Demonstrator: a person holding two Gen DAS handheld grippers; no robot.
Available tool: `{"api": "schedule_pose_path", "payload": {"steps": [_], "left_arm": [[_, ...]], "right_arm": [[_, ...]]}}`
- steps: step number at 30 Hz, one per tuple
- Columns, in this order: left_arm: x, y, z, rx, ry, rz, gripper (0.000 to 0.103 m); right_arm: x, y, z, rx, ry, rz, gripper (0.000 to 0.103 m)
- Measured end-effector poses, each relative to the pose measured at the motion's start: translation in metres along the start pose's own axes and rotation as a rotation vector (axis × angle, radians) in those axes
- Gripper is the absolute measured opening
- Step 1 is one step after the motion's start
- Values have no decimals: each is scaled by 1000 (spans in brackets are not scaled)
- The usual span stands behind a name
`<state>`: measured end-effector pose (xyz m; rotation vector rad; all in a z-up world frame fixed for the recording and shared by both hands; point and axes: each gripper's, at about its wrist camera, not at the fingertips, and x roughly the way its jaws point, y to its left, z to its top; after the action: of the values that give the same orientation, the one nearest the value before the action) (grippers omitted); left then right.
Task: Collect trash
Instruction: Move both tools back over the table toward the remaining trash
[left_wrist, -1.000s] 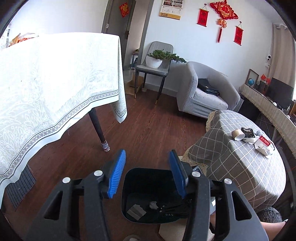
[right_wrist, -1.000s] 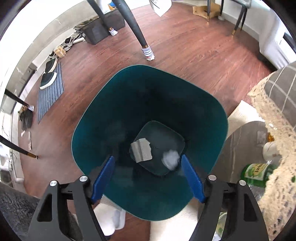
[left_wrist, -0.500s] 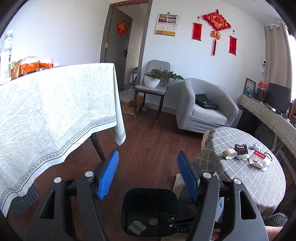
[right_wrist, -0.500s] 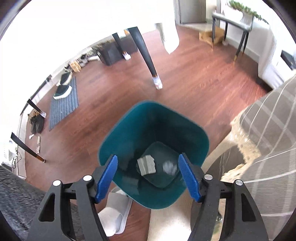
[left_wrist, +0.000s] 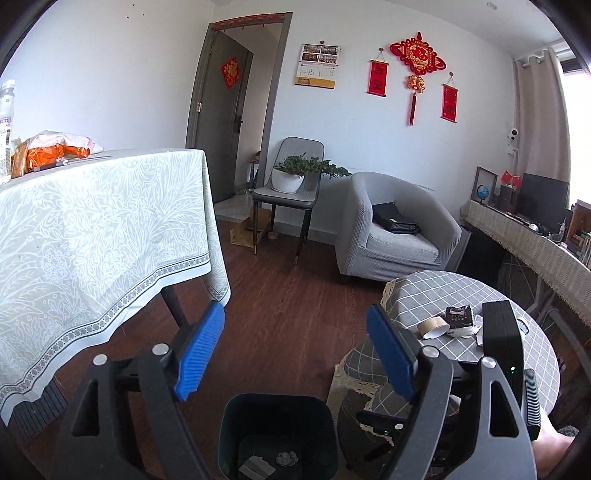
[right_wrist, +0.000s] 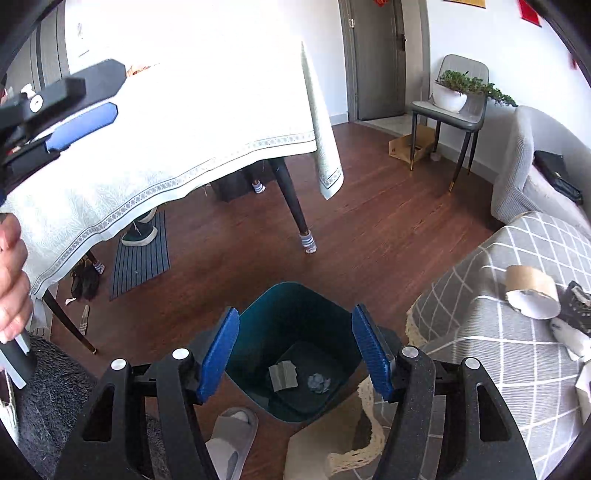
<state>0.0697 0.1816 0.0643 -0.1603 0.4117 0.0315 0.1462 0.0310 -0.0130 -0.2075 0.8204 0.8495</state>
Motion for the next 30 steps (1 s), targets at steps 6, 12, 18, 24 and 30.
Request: {"api": "schedule_pose_path", "payload": {"steps": [6, 12, 18, 24, 30], "left_arm": [[13, -26, 1, 13, 7, -49, 86], [35, -68, -1, 63, 37, -106, 88], [60, -102, -7, 81, 75, -150, 91], [86, -129, -19, 88, 123, -142, 93], [115, -157, -34, 113, 180, -135, 93]], "right_arm": [[-31, -27, -4, 24, -43, -60, 65], [-63, -58, -16, 55, -71, -124, 65], [-94, -88, -32, 94, -96, -186, 65], [-126, -114, -53, 133, -117, -242, 65], [-149, -135, -68, 172, -143, -278, 74]]}}
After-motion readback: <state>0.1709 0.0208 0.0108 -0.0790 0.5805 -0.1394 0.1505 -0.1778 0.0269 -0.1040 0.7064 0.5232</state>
